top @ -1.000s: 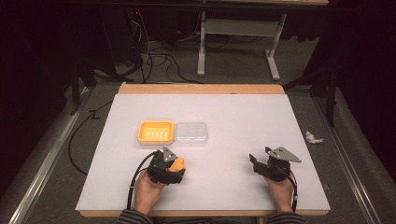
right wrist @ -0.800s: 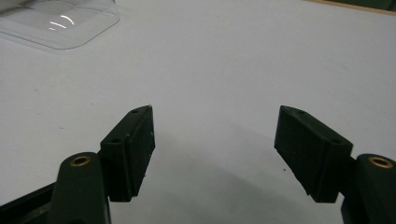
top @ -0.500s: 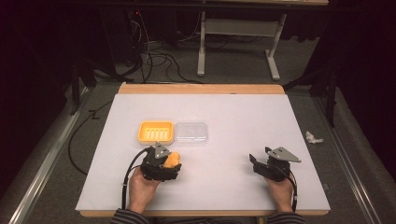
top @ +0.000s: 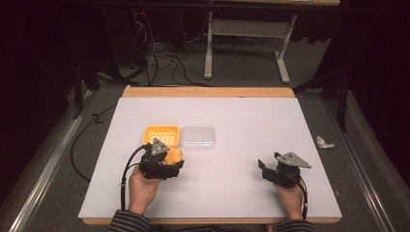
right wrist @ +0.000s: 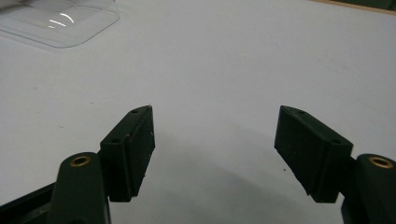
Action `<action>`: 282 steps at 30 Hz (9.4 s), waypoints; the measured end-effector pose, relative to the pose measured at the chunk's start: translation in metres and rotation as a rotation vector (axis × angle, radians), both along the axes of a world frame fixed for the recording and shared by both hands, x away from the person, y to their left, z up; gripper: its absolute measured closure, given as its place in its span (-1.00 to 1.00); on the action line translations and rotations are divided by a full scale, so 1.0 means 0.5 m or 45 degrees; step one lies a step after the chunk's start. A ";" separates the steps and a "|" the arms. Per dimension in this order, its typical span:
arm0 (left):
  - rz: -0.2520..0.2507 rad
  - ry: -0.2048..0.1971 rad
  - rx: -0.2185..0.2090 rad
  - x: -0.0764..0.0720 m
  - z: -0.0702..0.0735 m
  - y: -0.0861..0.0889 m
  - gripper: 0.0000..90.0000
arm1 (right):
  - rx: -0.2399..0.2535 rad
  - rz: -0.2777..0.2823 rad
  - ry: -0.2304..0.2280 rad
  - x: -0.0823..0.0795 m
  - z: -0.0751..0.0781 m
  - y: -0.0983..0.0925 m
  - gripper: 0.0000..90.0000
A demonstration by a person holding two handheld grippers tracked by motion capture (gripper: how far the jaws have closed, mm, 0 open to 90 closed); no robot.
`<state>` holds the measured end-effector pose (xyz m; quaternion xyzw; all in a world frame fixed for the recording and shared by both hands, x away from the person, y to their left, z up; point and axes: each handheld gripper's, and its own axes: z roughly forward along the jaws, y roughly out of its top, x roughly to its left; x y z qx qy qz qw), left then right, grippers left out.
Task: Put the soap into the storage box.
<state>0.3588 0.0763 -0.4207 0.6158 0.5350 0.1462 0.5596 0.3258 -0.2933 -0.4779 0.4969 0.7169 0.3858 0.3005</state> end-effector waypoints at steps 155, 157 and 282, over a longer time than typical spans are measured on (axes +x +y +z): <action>0.325 -0.109 -0.098 0.165 0.025 0.052 -0.64 | -0.020 0.009 -0.012 -0.002 0.000 0.003 -0.35; 0.312 -0.114 -0.105 0.159 0.030 0.050 -0.64 | -0.024 0.008 -0.006 -0.002 0.000 0.003 -0.35; -0.058 -0.084 -0.233 0.001 -0.046 -0.131 -0.44 | -0.076 -0.001 0.001 0.000 -0.002 0.013 -0.32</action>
